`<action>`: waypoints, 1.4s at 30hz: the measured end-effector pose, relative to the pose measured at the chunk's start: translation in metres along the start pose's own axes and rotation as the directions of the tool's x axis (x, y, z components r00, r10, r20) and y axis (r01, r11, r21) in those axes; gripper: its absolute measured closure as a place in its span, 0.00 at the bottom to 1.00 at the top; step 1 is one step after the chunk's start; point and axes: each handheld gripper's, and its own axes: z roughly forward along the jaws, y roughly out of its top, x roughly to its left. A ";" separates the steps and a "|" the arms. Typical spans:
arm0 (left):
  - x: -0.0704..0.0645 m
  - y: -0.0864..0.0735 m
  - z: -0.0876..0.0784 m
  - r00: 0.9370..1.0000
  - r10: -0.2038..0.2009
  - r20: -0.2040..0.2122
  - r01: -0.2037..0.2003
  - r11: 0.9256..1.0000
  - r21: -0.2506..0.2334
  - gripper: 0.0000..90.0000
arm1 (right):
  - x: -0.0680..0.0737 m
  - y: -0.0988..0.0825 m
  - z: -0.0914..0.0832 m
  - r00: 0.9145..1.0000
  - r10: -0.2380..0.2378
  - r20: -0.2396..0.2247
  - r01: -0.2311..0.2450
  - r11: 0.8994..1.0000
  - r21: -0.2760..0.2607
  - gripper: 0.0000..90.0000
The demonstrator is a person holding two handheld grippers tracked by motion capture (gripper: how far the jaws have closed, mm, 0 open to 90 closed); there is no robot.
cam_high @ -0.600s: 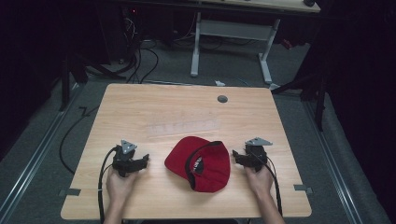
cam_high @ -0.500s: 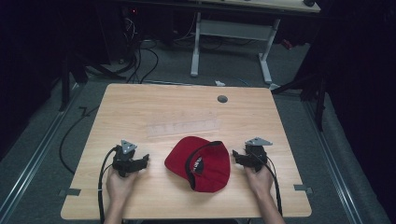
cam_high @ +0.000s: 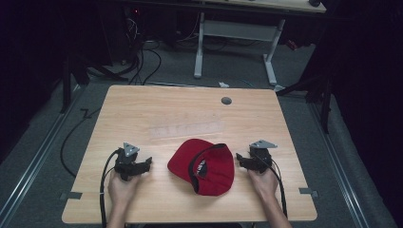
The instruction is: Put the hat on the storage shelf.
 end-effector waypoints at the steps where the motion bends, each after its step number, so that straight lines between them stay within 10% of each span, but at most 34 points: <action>1: 0.000 0.000 0.000 1.000 0.000 0.000 0.000 1.000 0.000 0.31 | 0.000 0.000 0.000 1.000 0.000 0.000 0.000 1.000 0.000 0.37; 25: 0.000 0.000 0.000 1.000 0.001 0.000 -0.001 1.000 0.002 0.30 | -0.005 0.000 -0.004 0.999 0.040 -0.014 -0.040 0.999 0.004 0.43; 42: 0.000 0.000 0.000 1.000 0.000 -0.001 0.000 1.000 0.002 0.29 | 0.000 0.007 -0.034 0.995 0.013 -0.101 -0.024 0.994 -0.105 0.44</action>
